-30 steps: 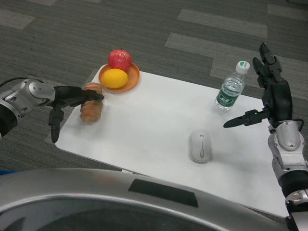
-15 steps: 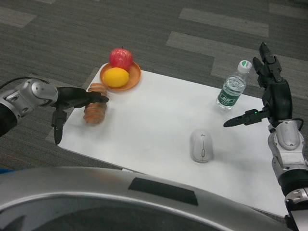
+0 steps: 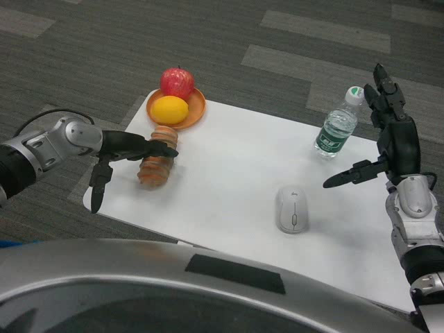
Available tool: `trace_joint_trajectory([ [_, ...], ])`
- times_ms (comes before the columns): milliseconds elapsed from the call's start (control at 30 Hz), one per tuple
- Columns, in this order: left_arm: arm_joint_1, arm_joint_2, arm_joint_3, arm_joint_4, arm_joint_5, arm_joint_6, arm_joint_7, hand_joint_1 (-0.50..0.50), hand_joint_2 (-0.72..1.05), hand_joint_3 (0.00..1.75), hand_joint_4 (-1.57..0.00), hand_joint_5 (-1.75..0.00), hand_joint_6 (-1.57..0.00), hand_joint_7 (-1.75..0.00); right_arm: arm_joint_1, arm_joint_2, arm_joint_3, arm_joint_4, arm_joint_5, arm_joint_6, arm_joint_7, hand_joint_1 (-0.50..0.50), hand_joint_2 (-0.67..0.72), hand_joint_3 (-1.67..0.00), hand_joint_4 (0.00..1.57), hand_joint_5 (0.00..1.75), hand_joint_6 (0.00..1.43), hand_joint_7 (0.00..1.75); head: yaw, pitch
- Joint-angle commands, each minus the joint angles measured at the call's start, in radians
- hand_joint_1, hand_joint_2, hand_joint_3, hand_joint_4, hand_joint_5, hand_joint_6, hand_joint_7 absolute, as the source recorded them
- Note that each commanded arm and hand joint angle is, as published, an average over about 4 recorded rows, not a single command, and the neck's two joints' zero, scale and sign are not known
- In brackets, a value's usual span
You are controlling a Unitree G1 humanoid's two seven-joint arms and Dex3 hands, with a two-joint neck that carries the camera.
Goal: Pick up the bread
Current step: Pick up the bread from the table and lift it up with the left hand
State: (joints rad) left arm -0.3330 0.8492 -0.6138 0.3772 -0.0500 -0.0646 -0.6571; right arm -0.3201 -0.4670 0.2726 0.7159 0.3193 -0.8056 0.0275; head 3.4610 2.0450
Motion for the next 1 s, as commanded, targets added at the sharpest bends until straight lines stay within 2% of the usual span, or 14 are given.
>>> trace_joint_trajectory([
  [33,0.005,-0.043,-0.105,-0.044,0.007,0.005,-0.049,-0.31,-0.19,0.09,-0.04,-0.1,0.0,-0.14,0.013,-0.004,-0.001,-0.007,0.006,-0.001,0.003,-0.42,0.22,0.0,0.0,0.19,0.0,0.0,0.003,0.0],
  [100,-0.015,-0.046,-0.119,-0.057,0.008,0.005,-0.049,-0.29,-0.19,0.09,-0.04,-0.1,0.0,-0.14,0.013,-0.004,-0.001,-0.007,0.006,-0.001,0.003,-0.42,0.22,0.0,0.0,0.19,0.0,0.0,0.003,0.0],
  [267,-0.066,-0.054,-0.153,-0.086,0.01,0.014,-0.044,-0.13,-0.17,0.09,-0.04,-0.13,0.0,-0.14,0.013,-0.004,-0.002,-0.007,0.006,-0.001,0.003,-0.42,0.22,0.0,0.0,0.19,0.0,0.0,0.009,-0.001],
  [333,-0.098,-0.053,-0.179,-0.095,0.01,0.018,-0.039,-0.1,-0.17,0.09,-0.04,-0.18,0.0,-0.14,0.013,-0.004,-0.001,-0.005,0.006,-0.001,0.003,-0.42,0.22,0.0,0.0,0.19,0.0,0.0,0.01,0.0],
  [433,-0.141,-0.058,-0.209,-0.093,0.009,0.019,-0.039,-0.04,-0.19,0.09,-0.04,-0.13,0.0,-0.14,0.013,-0.003,0.001,-0.002,0.006,-0.001,0.003,-0.42,0.22,0.0,0.0,0.19,0.0,0.0,0.008,0.004],
  [500,-0.152,-0.062,-0.213,-0.089,0.009,0.019,-0.039,-0.02,-0.19,0.09,-0.04,-0.15,0.0,-0.14,0.012,-0.002,0.002,-0.001,0.006,-0.001,0.003,-0.42,0.22,0.0,0.0,0.19,0.0,0.0,0.006,0.005],
  [667,-0.191,-0.14,-0.181,-0.012,0.025,0.001,-0.042,0.04,-0.21,0.09,0.0,-0.18,0.0,-0.14,0.009,0.0,0.002,0.0,0.006,-0.001,0.003,-0.42,0.22,0.0,0.0,0.19,0.0,0.0,0.001,0.013],
  [733,-0.199,-0.154,-0.17,0.001,0.033,-0.004,-0.042,0.06,-0.24,0.09,0.0,-0.18,0.0,-0.14,0.009,0.001,0.002,0.0,0.006,-0.001,0.003,-0.42,0.22,0.0,0.0,0.19,0.0,0.0,0.001,0.015],
  [900,-0.222,-0.158,-0.161,0.006,0.03,-0.014,-0.041,0.07,-0.21,0.09,0.0,-0.15,0.0,-0.14,0.007,0.007,-0.002,-0.003,0.006,-0.001,0.003,-0.42,0.22,0.0,0.0,0.19,0.0,0.0,0.0,0.023],
  [1000,-0.225,-0.141,-0.153,-0.012,0.019,-0.015,-0.041,0.13,-0.04,0.09,0.0,-0.13,0.0,-0.14,0.007,0.009,-0.006,-0.005,0.006,-0.002,0.003,-0.42,0.22,0.0,0.0,0.19,0.0,0.0,-0.001,0.028],
])
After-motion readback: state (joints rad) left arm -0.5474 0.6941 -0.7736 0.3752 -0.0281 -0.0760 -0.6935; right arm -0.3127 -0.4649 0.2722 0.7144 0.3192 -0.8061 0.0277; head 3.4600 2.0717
